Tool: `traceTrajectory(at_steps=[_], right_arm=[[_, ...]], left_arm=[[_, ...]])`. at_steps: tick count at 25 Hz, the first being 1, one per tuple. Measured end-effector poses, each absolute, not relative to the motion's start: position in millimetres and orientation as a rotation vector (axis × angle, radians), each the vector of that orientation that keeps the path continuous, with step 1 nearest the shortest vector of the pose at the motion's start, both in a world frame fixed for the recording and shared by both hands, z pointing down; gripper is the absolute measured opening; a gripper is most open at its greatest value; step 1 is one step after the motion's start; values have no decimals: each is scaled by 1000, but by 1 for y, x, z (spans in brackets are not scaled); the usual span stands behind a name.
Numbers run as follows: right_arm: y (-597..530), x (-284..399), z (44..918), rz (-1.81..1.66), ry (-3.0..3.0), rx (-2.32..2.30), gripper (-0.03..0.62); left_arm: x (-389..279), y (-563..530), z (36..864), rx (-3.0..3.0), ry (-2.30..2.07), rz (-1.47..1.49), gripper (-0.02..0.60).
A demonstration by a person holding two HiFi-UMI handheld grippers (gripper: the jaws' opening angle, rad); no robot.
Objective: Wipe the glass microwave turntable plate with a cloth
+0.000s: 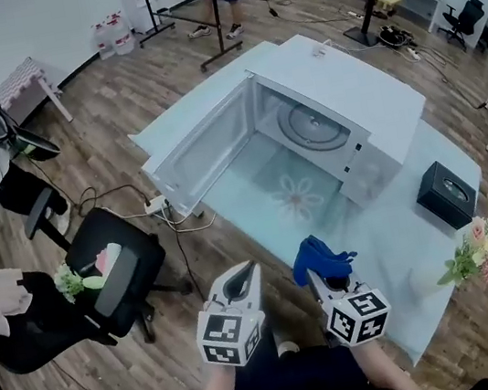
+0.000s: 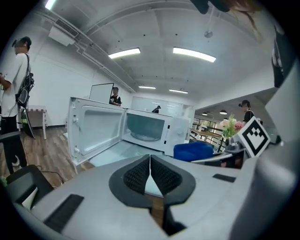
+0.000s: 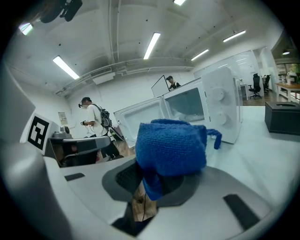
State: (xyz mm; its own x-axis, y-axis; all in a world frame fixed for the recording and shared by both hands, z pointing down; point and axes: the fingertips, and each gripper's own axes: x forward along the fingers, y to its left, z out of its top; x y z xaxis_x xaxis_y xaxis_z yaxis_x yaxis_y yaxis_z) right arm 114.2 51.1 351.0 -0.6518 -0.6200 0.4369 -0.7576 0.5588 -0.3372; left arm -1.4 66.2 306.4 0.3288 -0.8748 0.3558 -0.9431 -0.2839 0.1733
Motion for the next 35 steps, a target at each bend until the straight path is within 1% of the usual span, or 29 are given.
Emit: traceTrajectory(at_steps=[10, 15, 26, 32, 35], right_arm=[[-64, 65, 355, 751, -2404, 1376, 63], [-102, 48, 356, 701, -2334, 1493, 63], [-190, 73, 337, 497, -2302, 1570, 63], [-229, 74, 328, 380, -2317, 1607, 63], [-248, 68, 323, 258, -2319, 1586, 63]], left_arm=[[-41, -69, 309, 2441, -1364, 343, 8], [-50, -112, 312, 2543, -1213, 345, 8], [-28, -175, 307, 2565, -1112, 222, 8], [-31, -193, 308, 2551, -1187, 169, 8], [-35, -198, 308, 2556, -1231, 152, 8]])
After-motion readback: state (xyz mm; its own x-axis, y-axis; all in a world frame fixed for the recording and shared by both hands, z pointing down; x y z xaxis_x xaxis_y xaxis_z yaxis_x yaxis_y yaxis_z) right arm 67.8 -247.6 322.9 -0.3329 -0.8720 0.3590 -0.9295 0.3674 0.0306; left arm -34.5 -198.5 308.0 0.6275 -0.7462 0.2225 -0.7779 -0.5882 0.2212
